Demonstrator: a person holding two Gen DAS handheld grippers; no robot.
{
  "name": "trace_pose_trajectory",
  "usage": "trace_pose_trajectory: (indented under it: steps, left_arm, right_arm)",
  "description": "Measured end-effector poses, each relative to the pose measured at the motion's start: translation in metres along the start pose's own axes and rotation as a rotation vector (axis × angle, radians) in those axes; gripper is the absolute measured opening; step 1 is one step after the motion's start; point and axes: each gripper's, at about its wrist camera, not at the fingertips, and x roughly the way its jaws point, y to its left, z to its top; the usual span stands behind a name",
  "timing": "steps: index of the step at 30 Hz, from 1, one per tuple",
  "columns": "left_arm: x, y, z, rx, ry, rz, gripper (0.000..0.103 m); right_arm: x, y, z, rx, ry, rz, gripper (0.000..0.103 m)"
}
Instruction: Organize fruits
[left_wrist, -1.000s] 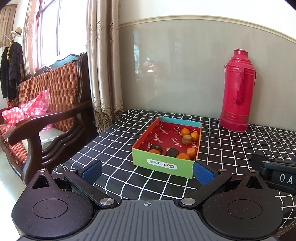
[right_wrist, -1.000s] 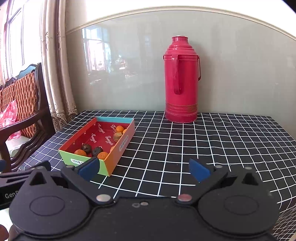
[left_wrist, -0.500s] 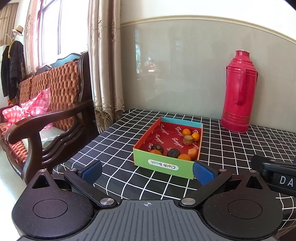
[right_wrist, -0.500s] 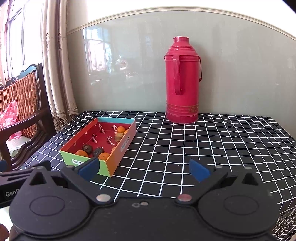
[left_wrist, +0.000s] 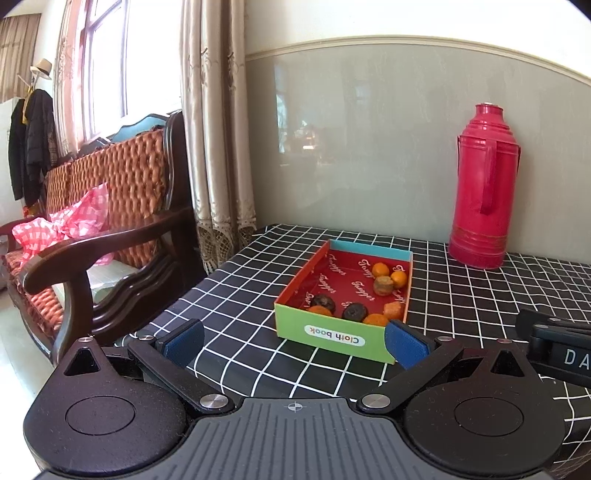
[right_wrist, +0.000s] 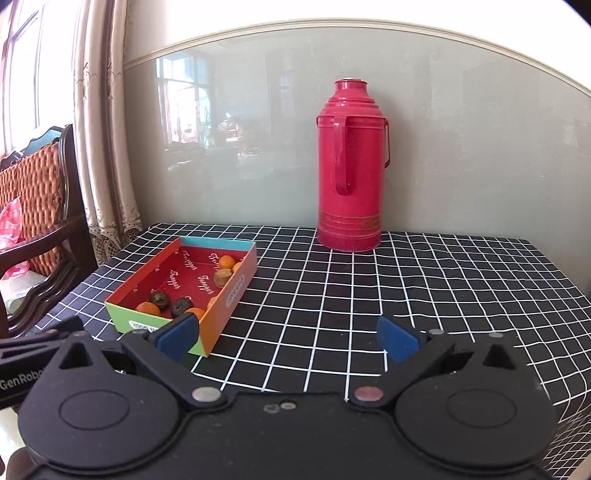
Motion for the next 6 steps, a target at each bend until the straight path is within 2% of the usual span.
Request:
trace_pose_trajectory:
  steps: [6]
  left_arm:
    - [-0.0053,0.0022,0.0032,-0.005,-0.026,-0.011,0.103]
  right_arm:
    - [0.0036,-0.0008,-0.0019,0.009,0.013,-0.015,0.097]
